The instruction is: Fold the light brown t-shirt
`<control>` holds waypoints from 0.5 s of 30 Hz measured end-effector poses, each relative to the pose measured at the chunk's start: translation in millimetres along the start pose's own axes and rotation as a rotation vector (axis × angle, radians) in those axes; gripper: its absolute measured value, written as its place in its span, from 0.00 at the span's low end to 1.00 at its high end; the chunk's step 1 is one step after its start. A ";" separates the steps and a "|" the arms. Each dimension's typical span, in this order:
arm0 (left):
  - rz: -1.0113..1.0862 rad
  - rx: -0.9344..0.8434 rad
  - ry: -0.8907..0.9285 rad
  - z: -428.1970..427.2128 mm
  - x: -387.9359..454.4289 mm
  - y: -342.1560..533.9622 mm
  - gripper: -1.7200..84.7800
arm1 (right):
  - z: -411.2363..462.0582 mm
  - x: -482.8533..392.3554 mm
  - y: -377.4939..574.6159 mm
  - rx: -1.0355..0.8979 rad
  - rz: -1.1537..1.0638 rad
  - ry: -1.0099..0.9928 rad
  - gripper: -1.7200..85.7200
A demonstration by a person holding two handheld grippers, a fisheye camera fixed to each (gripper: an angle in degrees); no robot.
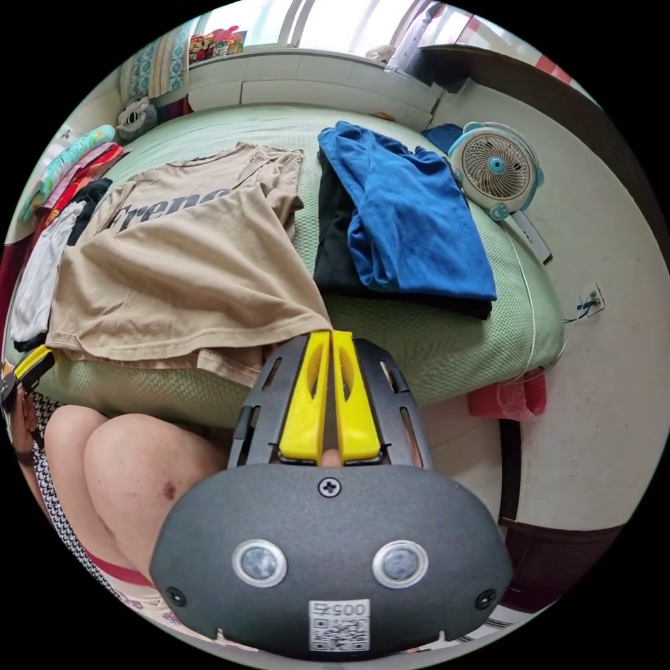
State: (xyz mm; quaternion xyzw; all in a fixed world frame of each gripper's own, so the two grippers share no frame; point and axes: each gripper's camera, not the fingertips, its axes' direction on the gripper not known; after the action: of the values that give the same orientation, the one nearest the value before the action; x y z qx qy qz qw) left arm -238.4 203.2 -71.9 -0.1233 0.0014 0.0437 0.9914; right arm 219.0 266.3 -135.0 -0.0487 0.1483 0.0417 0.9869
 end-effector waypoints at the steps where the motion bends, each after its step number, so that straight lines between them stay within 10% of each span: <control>1: 0.001 0.000 -0.002 -1.0 0.4 0.4 0.12 | 1.0 -0.7 -0.1 -0.001 -0.002 0.002 0.00; 15: -0.036 -0.006 0.001 -7.4 -2.7 -0.4 0.11 | 10.2 -8.5 -1.4 -0.021 -0.025 -0.001 0.00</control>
State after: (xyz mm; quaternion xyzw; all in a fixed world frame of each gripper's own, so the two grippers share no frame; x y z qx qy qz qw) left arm -241.0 200.8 -78.9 -0.1262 -0.0006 0.0260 0.9917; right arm 214.0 265.4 -122.6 -0.0607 0.1466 0.0307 0.9868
